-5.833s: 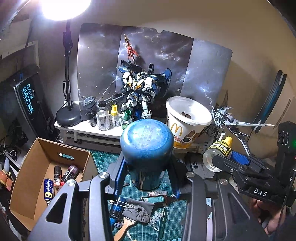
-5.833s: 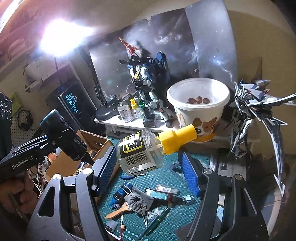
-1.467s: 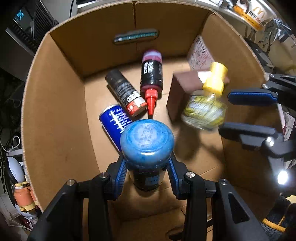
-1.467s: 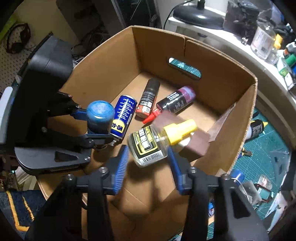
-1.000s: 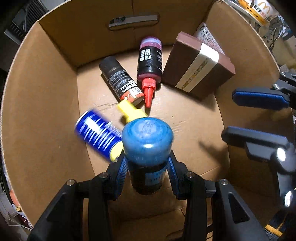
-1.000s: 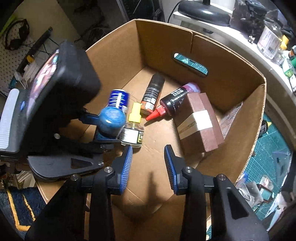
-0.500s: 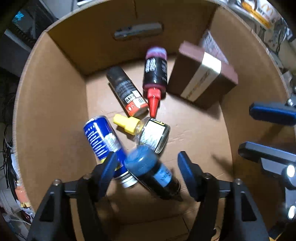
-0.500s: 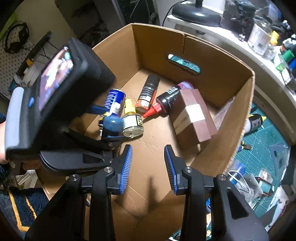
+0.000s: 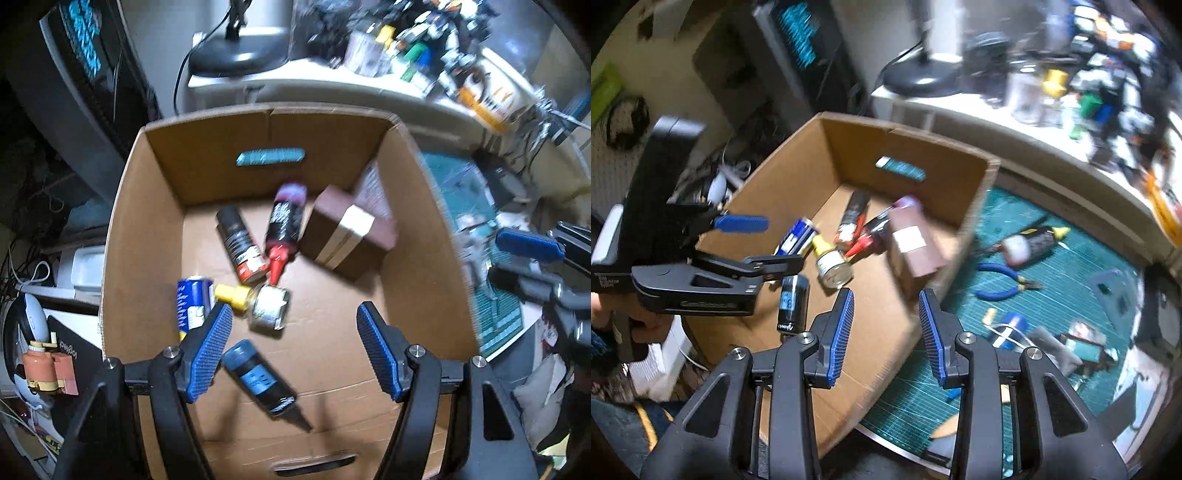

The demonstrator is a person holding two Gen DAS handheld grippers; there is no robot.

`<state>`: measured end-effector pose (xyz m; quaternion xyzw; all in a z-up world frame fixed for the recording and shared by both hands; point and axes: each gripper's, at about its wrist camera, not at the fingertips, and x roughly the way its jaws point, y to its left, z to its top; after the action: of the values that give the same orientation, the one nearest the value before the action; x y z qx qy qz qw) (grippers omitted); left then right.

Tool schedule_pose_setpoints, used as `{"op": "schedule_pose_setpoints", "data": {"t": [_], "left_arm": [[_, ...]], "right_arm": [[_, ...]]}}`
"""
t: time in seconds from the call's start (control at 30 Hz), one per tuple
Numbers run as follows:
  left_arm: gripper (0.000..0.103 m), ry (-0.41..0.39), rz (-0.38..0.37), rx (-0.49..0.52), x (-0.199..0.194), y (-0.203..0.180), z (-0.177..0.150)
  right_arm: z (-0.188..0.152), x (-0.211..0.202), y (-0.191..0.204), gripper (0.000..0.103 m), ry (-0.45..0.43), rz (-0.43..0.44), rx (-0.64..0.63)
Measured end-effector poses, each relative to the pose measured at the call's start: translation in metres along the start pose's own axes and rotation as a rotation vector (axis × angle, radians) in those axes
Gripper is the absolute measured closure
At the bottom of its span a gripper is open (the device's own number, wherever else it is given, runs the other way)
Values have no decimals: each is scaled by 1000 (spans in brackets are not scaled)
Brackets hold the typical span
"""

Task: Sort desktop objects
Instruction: 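Raise both tools out of the box and move them over the mat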

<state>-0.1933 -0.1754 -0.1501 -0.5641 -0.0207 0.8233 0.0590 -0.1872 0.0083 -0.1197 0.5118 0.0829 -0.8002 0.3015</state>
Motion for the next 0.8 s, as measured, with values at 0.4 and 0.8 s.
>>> {"op": "schedule_pose_setpoints", "data": {"t": [0.4,0.8], "left_arm": [[32,-77,-40,-12,-32,-61,7],[22,-163,-97,-35,-38,-167,5]], "right_arm": [[-41,-83,-137,44,-121,-168,220],[-108,-111,-257,7,-127,-165,313]]}}
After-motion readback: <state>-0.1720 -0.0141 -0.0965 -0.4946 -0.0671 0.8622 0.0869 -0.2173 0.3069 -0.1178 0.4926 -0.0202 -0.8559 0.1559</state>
